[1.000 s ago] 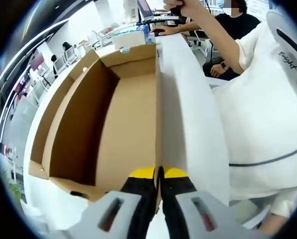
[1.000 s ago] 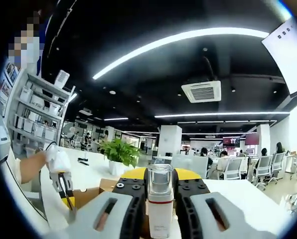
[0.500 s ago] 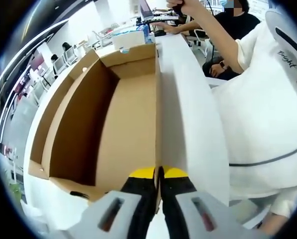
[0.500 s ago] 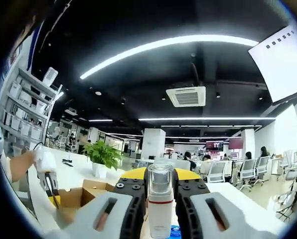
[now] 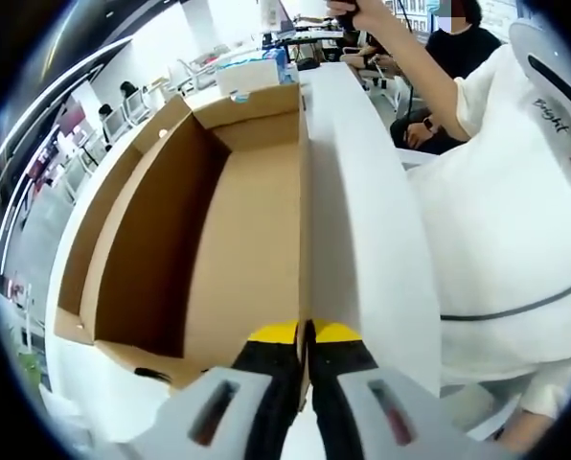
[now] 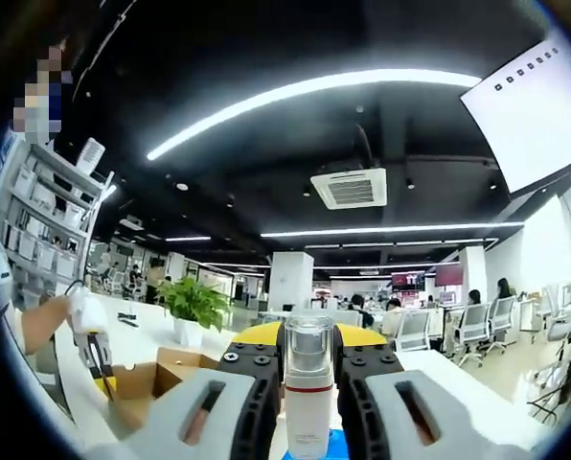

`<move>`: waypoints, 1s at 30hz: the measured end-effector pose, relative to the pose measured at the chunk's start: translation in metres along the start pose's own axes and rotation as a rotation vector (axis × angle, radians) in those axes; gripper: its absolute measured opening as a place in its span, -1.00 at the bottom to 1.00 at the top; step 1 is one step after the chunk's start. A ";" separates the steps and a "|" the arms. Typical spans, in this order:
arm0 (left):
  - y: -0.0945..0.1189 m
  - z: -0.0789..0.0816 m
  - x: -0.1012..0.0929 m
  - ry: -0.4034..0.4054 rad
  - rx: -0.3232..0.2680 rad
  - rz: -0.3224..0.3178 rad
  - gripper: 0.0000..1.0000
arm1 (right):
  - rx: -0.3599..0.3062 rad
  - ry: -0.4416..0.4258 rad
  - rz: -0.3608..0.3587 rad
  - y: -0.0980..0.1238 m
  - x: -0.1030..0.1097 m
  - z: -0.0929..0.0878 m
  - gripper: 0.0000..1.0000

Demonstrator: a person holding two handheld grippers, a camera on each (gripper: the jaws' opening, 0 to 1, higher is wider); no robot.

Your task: Operate the shoe box by opening the lid, removing the specified soft item, and placing it in the target area until the item is outside and the box remains undamaged.

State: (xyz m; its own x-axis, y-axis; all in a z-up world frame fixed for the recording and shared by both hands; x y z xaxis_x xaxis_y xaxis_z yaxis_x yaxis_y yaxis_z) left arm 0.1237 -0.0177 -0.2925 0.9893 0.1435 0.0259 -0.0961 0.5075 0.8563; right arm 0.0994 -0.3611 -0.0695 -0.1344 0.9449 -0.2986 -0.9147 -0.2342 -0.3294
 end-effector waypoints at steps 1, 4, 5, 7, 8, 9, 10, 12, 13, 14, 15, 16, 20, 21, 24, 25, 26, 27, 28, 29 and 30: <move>0.000 0.000 -0.001 -0.001 -0.001 0.001 -0.96 | -0.001 0.007 -0.010 0.001 -0.002 0.001 -0.63; 0.000 0.000 -0.001 -0.002 -0.003 0.005 -0.96 | -0.001 0.015 -0.022 0.004 -0.007 0.001 -0.63; 0.000 0.000 -0.001 -0.002 -0.003 0.005 -0.96 | 0.001 0.015 -0.028 0.005 -0.009 0.000 -0.63; 0.000 0.000 -0.001 -0.002 -0.003 0.005 -0.95 | 0.001 0.015 -0.035 0.008 -0.013 -0.001 -0.63; 0.000 0.000 -0.001 -0.002 -0.003 0.005 -0.95 | 0.002 0.021 -0.039 0.010 -0.013 -0.002 -0.63; 0.000 0.000 -0.001 -0.002 -0.003 0.005 -0.95 | 0.001 0.025 -0.042 0.011 -0.014 -0.002 -0.64; 0.000 0.000 -0.001 -0.001 -0.003 0.005 -0.95 | -0.003 0.033 -0.043 0.012 -0.014 -0.001 -0.64; 0.000 0.000 -0.001 -0.001 -0.003 0.005 -0.95 | -0.017 0.046 -0.047 0.015 -0.015 0.003 -0.64; 0.000 0.000 -0.001 -0.001 -0.003 0.005 -0.95 | -0.024 0.050 -0.059 0.017 -0.018 0.005 -0.64; 0.000 0.000 -0.001 0.000 -0.003 0.005 -0.95 | -0.023 0.056 -0.063 0.017 -0.020 0.005 -0.64; 0.000 0.000 -0.001 0.000 -0.003 0.004 -0.95 | -0.017 0.058 -0.072 0.018 -0.023 0.005 -0.64; 0.000 0.000 -0.001 0.001 -0.002 0.004 -0.95 | -0.016 0.061 -0.079 0.019 -0.026 0.004 -0.64; 0.000 0.000 -0.001 -0.001 -0.005 0.007 -0.95 | 0.004 0.071 -0.103 0.026 -0.034 -0.003 -0.64; 0.000 0.001 -0.001 -0.002 -0.005 0.008 -0.95 | 0.011 0.073 -0.112 0.028 -0.037 -0.005 -0.64; 0.000 0.001 -0.001 -0.002 -0.006 0.008 -0.95 | 0.014 0.072 -0.133 0.034 -0.044 -0.008 -0.64; 0.000 0.001 -0.001 -0.002 -0.006 0.007 -0.95 | 0.013 0.072 -0.141 0.035 -0.047 -0.008 -0.64; 0.000 0.001 -0.001 -0.001 -0.005 0.007 -0.95 | 0.005 0.075 -0.155 0.037 -0.050 -0.007 -0.64; 0.000 0.001 0.000 -0.001 -0.005 0.007 -0.95 | 0.002 0.076 -0.158 0.038 -0.051 -0.007 -0.64; 0.000 0.001 0.000 -0.001 -0.005 0.008 -0.95 | 0.002 0.076 -0.159 0.038 -0.052 -0.007 -0.64; 0.000 0.001 0.000 -0.002 -0.006 0.008 -0.95 | 0.003 0.074 -0.162 0.038 -0.053 -0.008 -0.64; 0.000 0.001 0.000 -0.002 -0.006 0.008 -0.95 | 0.007 0.077 -0.165 0.038 -0.053 -0.008 -0.64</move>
Point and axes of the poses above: the point that each gripper's makers call its tool centre point, and the gripper's own axes: y roughly backward along the fingers, x roughly to its left, z roughly out of its top, the point moved 2 cm from there along y, roughly backward along the fingers, and after that the axes turned 13 degrees about y, right-handed, at the moved point
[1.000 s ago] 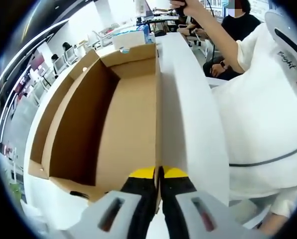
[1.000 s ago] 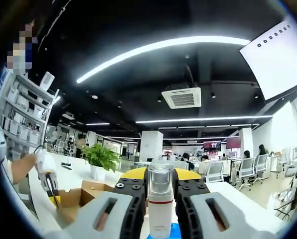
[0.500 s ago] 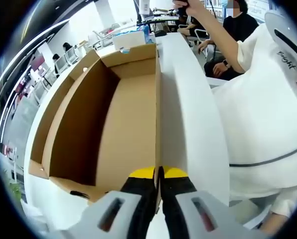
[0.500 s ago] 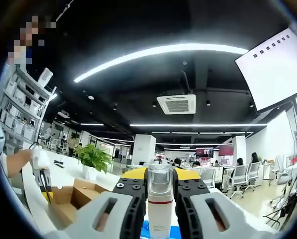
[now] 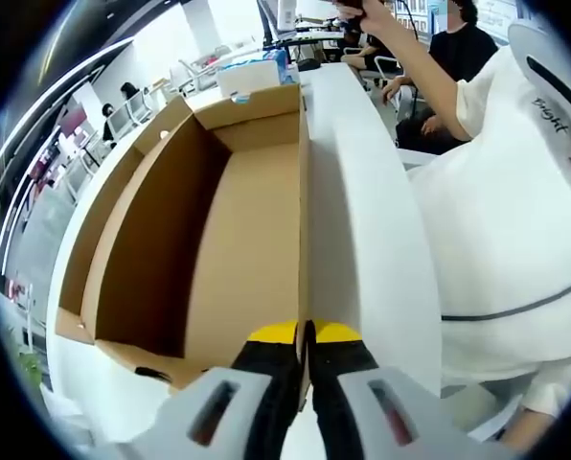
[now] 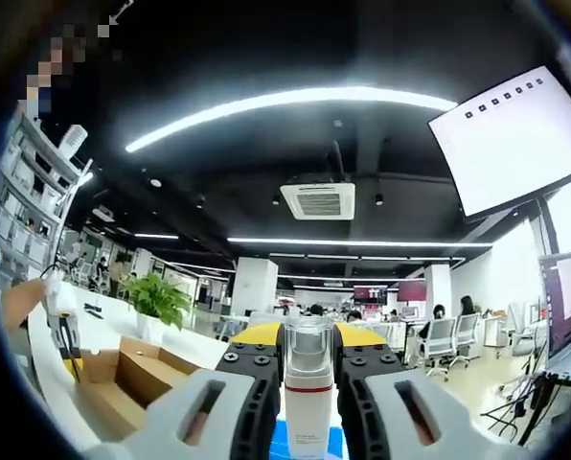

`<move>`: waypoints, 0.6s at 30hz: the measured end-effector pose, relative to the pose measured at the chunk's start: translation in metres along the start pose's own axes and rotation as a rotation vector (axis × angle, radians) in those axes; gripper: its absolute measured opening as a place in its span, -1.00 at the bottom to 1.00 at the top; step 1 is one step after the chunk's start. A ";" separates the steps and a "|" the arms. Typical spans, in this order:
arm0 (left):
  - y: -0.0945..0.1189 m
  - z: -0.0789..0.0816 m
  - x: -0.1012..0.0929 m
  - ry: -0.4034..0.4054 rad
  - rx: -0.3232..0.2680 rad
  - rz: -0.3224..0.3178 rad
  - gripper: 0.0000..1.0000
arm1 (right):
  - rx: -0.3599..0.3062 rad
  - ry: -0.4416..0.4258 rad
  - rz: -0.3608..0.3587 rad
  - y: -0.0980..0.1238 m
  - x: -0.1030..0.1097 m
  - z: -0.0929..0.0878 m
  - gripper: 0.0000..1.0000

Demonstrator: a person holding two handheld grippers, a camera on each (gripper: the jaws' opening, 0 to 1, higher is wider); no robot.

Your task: Operate the shoe box by opening the lid, removing the specified soft item, and placing it in the target area until the item is outside and the box remains undamaged.

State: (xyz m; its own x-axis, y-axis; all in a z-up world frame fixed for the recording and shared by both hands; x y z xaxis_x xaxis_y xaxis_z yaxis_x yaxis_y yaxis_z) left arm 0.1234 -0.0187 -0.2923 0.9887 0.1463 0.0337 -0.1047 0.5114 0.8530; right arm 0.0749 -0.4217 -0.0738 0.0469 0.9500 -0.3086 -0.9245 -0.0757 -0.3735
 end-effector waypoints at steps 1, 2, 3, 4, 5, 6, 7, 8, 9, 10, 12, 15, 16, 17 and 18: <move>0.000 0.000 0.000 0.000 0.000 0.000 -0.95 | 0.002 0.003 0.000 0.000 0.000 -0.001 -0.64; 0.000 0.000 0.000 0.000 0.000 0.000 -0.95 | 0.005 0.006 -0.001 0.000 0.000 -0.002 -0.64; 0.000 0.000 0.000 -0.001 0.000 -0.001 -0.95 | 0.010 0.011 -0.007 0.000 -0.001 -0.004 -0.64; 0.000 0.000 0.000 -0.002 -0.001 -0.001 -0.95 | 0.012 0.023 -0.016 0.000 -0.004 -0.005 -0.64; 0.000 0.000 0.000 -0.002 -0.001 -0.001 -0.95 | 0.014 0.029 -0.022 0.000 -0.005 -0.006 -0.64; 0.000 0.000 0.000 -0.002 -0.001 -0.001 -0.95 | 0.016 0.030 -0.026 0.001 -0.007 -0.006 -0.64; 0.000 0.000 0.001 -0.001 -0.001 -0.001 -0.95 | 0.017 0.029 -0.028 0.001 -0.009 -0.005 -0.64; 0.000 0.000 0.001 0.000 -0.001 -0.001 -0.95 | 0.015 0.028 -0.032 0.003 -0.013 -0.003 -0.64; 0.000 0.000 0.001 0.000 -0.002 -0.001 -0.95 | 0.006 0.030 -0.041 0.006 -0.017 0.001 -0.64; 0.000 0.000 0.001 -0.001 -0.003 -0.001 -0.95 | 0.000 0.034 -0.046 0.007 -0.020 0.004 -0.64; 0.000 0.000 0.001 0.000 -0.004 -0.003 -0.95 | -0.008 0.041 -0.055 0.011 -0.025 0.009 -0.64; 0.000 0.000 0.001 0.001 -0.002 -0.004 -0.95 | -0.015 0.050 -0.074 0.016 -0.030 0.011 -0.64; 0.000 0.000 0.001 0.000 -0.002 -0.004 -0.95 | -0.015 0.049 -0.080 0.017 -0.032 0.011 -0.64; 0.000 0.000 0.001 -0.001 -0.003 -0.003 -0.95 | -0.013 0.047 -0.083 0.017 -0.033 0.010 -0.64; 0.000 0.000 0.001 -0.002 -0.004 -0.002 -0.95 | -0.007 0.046 -0.087 0.017 -0.035 0.007 -0.64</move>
Point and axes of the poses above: the point that each gripper's makers call its tool centre point, and the gripper's own axes: y roughly backward along the fingers, x roughly to its left, z roughly out of its top, the point moved 2 cm from there along y, roughly backward along the fingers, and after that the axes turned 13 degrees about y, right-handed, at the moved point
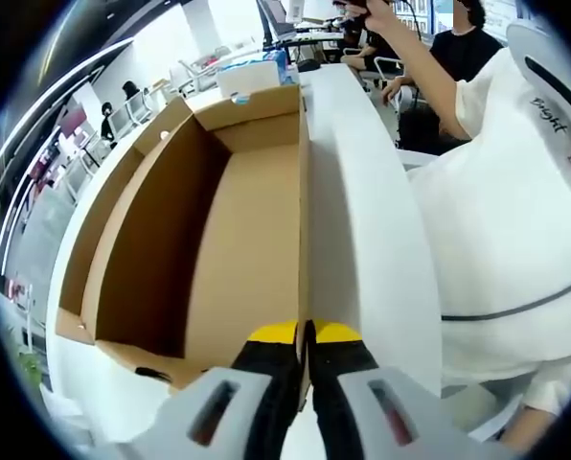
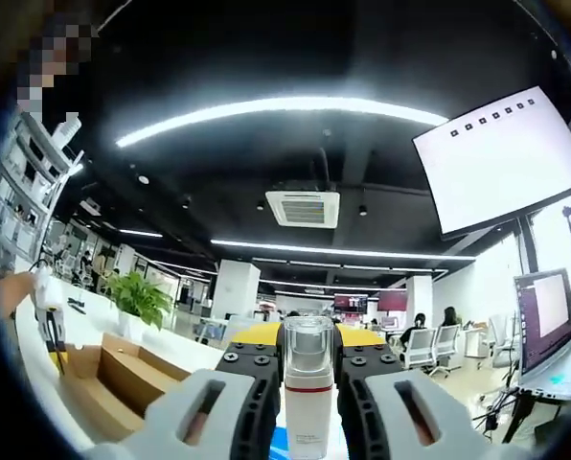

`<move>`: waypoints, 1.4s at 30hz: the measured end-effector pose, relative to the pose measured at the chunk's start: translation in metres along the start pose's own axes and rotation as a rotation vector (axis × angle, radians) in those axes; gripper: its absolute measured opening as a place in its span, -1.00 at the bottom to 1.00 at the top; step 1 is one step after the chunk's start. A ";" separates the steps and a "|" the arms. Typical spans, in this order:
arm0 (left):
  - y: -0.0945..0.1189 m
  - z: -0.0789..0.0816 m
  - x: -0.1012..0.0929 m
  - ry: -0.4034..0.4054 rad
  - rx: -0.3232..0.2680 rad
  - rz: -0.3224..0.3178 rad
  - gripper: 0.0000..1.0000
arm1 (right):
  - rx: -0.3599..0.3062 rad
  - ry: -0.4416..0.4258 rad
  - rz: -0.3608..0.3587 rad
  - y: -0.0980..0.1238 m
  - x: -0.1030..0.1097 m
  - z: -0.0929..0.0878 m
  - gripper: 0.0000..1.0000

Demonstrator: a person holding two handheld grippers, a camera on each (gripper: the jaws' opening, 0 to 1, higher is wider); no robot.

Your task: Operate the shoe box by opening the lid, removing the specified soft item, and placing it in the target area until the item is outside and the box remains undamaged.

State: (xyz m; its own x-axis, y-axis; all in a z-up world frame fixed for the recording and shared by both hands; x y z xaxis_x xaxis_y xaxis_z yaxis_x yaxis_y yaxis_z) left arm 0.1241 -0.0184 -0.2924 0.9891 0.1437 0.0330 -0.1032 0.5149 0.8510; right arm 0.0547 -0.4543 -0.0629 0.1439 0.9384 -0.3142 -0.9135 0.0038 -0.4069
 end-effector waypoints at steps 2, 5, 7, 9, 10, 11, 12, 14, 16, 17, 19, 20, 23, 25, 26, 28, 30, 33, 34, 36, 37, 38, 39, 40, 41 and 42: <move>0.000 0.000 0.000 -0.002 -0.001 0.001 -0.95 | 0.006 0.001 -0.007 0.000 -0.001 -0.002 -0.64; 0.000 0.000 0.000 -0.001 0.000 0.001 -0.95 | 0.016 0.005 -0.013 0.001 -0.003 -0.005 -0.64; 0.000 0.000 0.000 0.000 0.000 0.001 -0.95 | 0.020 0.018 -0.022 0.002 -0.006 -0.006 -0.64; 0.000 0.000 0.000 0.000 0.000 0.001 -0.95 | 0.028 0.013 -0.027 0.003 -0.010 -0.009 -0.64; 0.000 0.000 0.000 -0.001 0.000 0.001 -0.95 | 0.030 0.006 -0.027 0.004 -0.011 -0.010 -0.64; 0.000 0.000 0.000 -0.001 0.000 0.001 -0.95 | 0.036 -0.002 -0.019 0.004 -0.010 -0.012 -0.64; 0.000 0.000 0.000 -0.002 -0.001 0.002 -0.95 | 0.045 -0.010 -0.009 0.005 -0.009 -0.015 -0.64; 0.000 0.000 0.000 -0.002 -0.002 0.002 -0.95 | 0.051 -0.012 -0.007 0.007 -0.010 -0.019 -0.64; 0.000 0.000 0.000 -0.001 -0.001 0.002 -0.95 | 0.066 -0.018 0.003 0.009 -0.011 -0.025 -0.64; 0.000 0.000 0.000 -0.001 -0.001 0.002 -0.95 | 0.070 -0.025 0.009 0.010 -0.011 -0.027 -0.64; 0.000 0.000 0.000 -0.001 -0.001 0.003 -0.95 | 0.078 -0.032 0.025 0.013 -0.011 -0.035 -0.64; 0.000 0.000 0.000 -0.001 -0.001 0.003 -0.95 | 0.090 -0.035 0.022 0.016 -0.011 -0.043 -0.64; 0.000 0.000 0.000 -0.001 -0.003 0.004 -0.95 | 0.151 -0.045 0.009 0.026 -0.012 -0.065 -0.64; 0.000 0.000 0.001 -0.001 -0.004 0.003 -0.95 | 0.113 -0.124 0.016 0.029 -0.013 -0.065 -0.64; 0.000 0.000 0.001 -0.001 -0.004 0.003 -0.95 | 0.105 -0.142 0.020 0.030 -0.013 -0.064 -0.64; 0.000 0.000 0.001 -0.002 -0.002 0.001 -0.95 | 0.081 -0.162 0.023 0.033 -0.017 -0.059 -0.64; 0.000 0.000 0.001 0.002 0.001 -0.003 -0.95 | 0.086 -0.155 0.028 0.033 -0.015 -0.059 -0.64; 0.000 0.000 0.000 0.004 0.002 -0.003 -0.95 | 0.096 -0.158 0.056 0.034 -0.010 -0.063 -0.64; 0.000 0.000 0.000 0.003 0.002 -0.003 -0.95 | 0.096 -0.152 0.060 0.035 -0.010 -0.064 -0.64; 0.000 0.000 0.000 0.002 0.002 -0.002 -0.95 | 0.098 -0.132 0.059 0.037 -0.009 -0.067 -0.64; 0.000 0.000 0.000 0.003 0.003 -0.002 -0.95 | 0.093 -0.139 0.061 0.039 -0.010 -0.070 -0.63; 0.000 -0.001 0.000 0.004 0.003 -0.002 -0.95 | 0.092 -0.144 0.064 0.039 -0.010 -0.072 -0.63; 0.000 -0.001 0.000 0.004 0.003 -0.002 -0.95 | 0.097 -0.151 0.067 0.040 -0.011 -0.075 -0.63; 0.000 -0.001 0.000 0.004 0.003 -0.002 -0.95 | 0.098 -0.155 0.067 0.041 -0.012 -0.077 -0.63; 0.000 -0.001 0.000 0.003 0.002 -0.002 -0.95 | 0.101 -0.157 0.071 0.042 -0.012 -0.079 -0.63; 0.000 -0.001 0.000 0.003 0.002 -0.001 -0.95 | 0.103 -0.154 0.076 0.043 -0.012 -0.080 -0.64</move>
Point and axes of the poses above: the point that each gripper's makers call its tool centre point, and the gripper's own axes: y roughly backward along the fingers, x roughly to its left, z roughly out of its top, the point moved 2 cm from there along y, roughly backward along the fingers, and after that the axes turned 13 degrees about y, right-handed, at the moved point
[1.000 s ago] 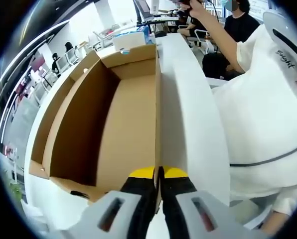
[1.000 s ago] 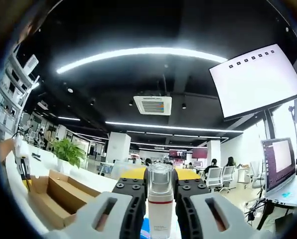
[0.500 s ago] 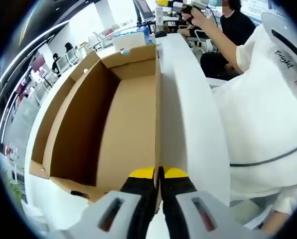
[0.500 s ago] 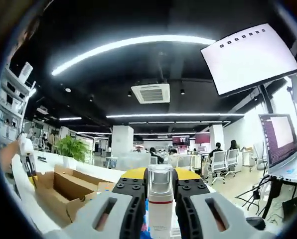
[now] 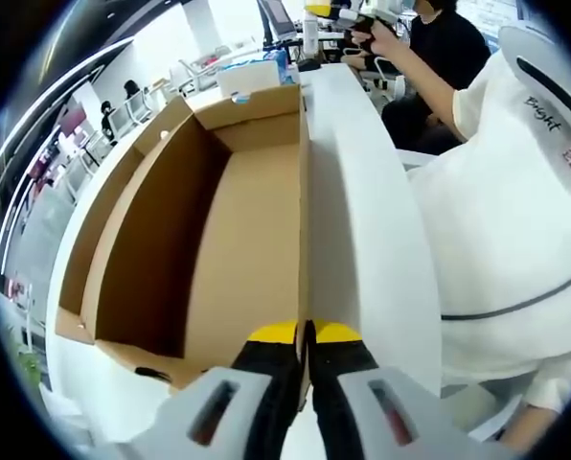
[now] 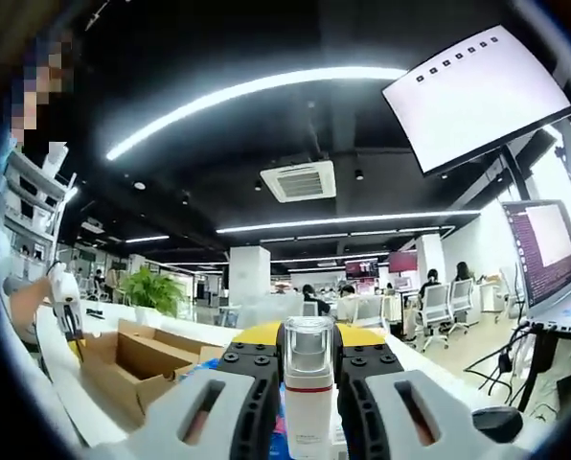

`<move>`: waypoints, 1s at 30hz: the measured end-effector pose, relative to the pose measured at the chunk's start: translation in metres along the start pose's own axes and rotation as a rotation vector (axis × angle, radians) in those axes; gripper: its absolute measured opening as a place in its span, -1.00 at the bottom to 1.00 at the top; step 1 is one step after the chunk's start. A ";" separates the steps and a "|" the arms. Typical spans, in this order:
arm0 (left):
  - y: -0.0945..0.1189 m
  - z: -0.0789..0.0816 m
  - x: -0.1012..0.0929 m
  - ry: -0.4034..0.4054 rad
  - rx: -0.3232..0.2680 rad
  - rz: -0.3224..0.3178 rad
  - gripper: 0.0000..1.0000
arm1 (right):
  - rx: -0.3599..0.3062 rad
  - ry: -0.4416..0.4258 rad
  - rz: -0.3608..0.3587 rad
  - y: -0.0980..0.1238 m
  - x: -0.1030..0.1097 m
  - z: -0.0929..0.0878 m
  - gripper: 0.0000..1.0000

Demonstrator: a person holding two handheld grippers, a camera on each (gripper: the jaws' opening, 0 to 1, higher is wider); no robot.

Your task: Operate the shoe box by opening the lid, removing the specified soft item, and placing it in the target area until the item is outside and the box remains undamaged.

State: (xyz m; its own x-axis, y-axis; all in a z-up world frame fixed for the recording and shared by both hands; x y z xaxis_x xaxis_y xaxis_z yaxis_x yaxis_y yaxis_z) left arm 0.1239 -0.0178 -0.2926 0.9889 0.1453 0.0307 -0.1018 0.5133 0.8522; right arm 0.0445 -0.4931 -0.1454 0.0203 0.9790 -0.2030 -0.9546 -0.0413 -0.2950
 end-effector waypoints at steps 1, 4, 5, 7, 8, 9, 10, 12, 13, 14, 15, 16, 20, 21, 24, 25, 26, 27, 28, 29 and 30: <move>0.000 0.000 0.000 0.000 0.000 0.000 -0.95 | 0.003 0.004 0.004 0.001 0.000 -0.001 -0.64; 0.000 0.000 0.000 0.002 0.000 -0.001 -0.95 | -0.013 0.006 0.018 0.003 0.000 -0.004 -0.63; 0.000 0.000 0.000 0.002 0.001 -0.001 -0.95 | -0.024 -0.008 0.027 0.004 0.000 -0.004 -0.63; 0.000 0.000 0.000 0.000 -0.001 0.001 -0.95 | -0.033 -0.025 0.047 0.004 0.001 -0.007 -0.63; 0.000 0.000 0.000 -0.002 -0.002 0.002 -0.95 | -0.031 -0.020 0.046 0.004 0.001 -0.009 -0.63; 0.000 0.000 0.000 -0.002 -0.002 0.003 -0.95 | -0.021 -0.013 0.051 0.003 0.003 -0.013 -0.63; 0.000 0.000 0.000 -0.002 -0.003 0.003 -0.95 | -0.009 -0.011 0.053 0.002 0.004 -0.017 -0.63; 0.000 0.000 0.000 -0.001 -0.001 0.002 -0.95 | 0.009 -0.006 0.062 0.001 0.005 -0.023 -0.63; 0.000 0.000 0.000 -0.001 -0.001 0.001 -0.95 | 0.012 -0.004 0.072 0.001 0.006 -0.025 -0.63; 0.000 0.000 0.000 0.000 0.000 0.000 -0.95 | 0.011 -0.005 0.080 0.001 0.007 -0.027 -0.63; 0.000 0.000 0.000 0.000 0.000 0.000 -0.95 | 0.009 -0.004 0.086 0.001 0.007 -0.028 -0.63; 0.000 0.000 0.000 0.000 0.000 0.000 -0.95 | 0.004 0.002 0.095 0.002 0.009 -0.029 -0.63; 0.000 0.000 -0.001 0.000 0.000 -0.001 -0.95 | 0.011 -0.016 0.101 0.003 0.008 -0.036 -0.63; 0.000 0.000 -0.001 0.001 0.001 -0.001 -0.95 | 0.014 -0.012 0.100 0.003 0.008 -0.038 -0.63; 0.000 0.000 -0.001 0.001 0.001 -0.001 -0.95 | 0.024 -0.016 0.092 0.004 0.007 -0.043 -0.63; 0.000 0.000 -0.001 0.001 0.001 -0.001 -0.95 | 0.026 -0.016 0.089 0.004 0.006 -0.044 -0.63; 0.000 0.000 -0.001 0.001 0.001 -0.001 -0.95 | 0.028 -0.017 0.079 0.004 0.004 -0.045 -0.63; 0.000 0.000 -0.001 0.000 0.001 0.000 -0.95 | 0.027 -0.018 0.078 0.004 0.004 -0.046 -0.63; 0.000 0.000 -0.001 0.001 0.001 0.000 -0.95 | 0.028 -0.020 0.077 0.004 0.003 -0.047 -0.63; 0.000 0.000 -0.001 0.001 0.001 0.001 -0.95 | 0.029 -0.031 0.072 0.004 0.002 -0.049 -0.63; 0.000 0.000 -0.001 0.001 0.001 0.001 -0.95 | 0.031 -0.030 0.070 0.004 0.002 -0.050 -0.63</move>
State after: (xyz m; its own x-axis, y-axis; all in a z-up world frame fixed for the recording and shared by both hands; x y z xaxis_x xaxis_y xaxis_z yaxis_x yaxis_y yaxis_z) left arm 0.1227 -0.0180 -0.2924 0.9888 0.1460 0.0308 -0.1023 0.5126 0.8525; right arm 0.0555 -0.5011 -0.1939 -0.0556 0.9794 -0.1941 -0.9622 -0.1045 -0.2517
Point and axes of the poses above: the point that each gripper's makers call its tool centre point, and the gripper's own axes: y roughly backward along the fingers, x roughly to its left, z roughly out of its top, the point moved 2 cm from there along y, roughly backward along the fingers, and after that the axes turned 13 degrees about y, right-handed, at the moved point
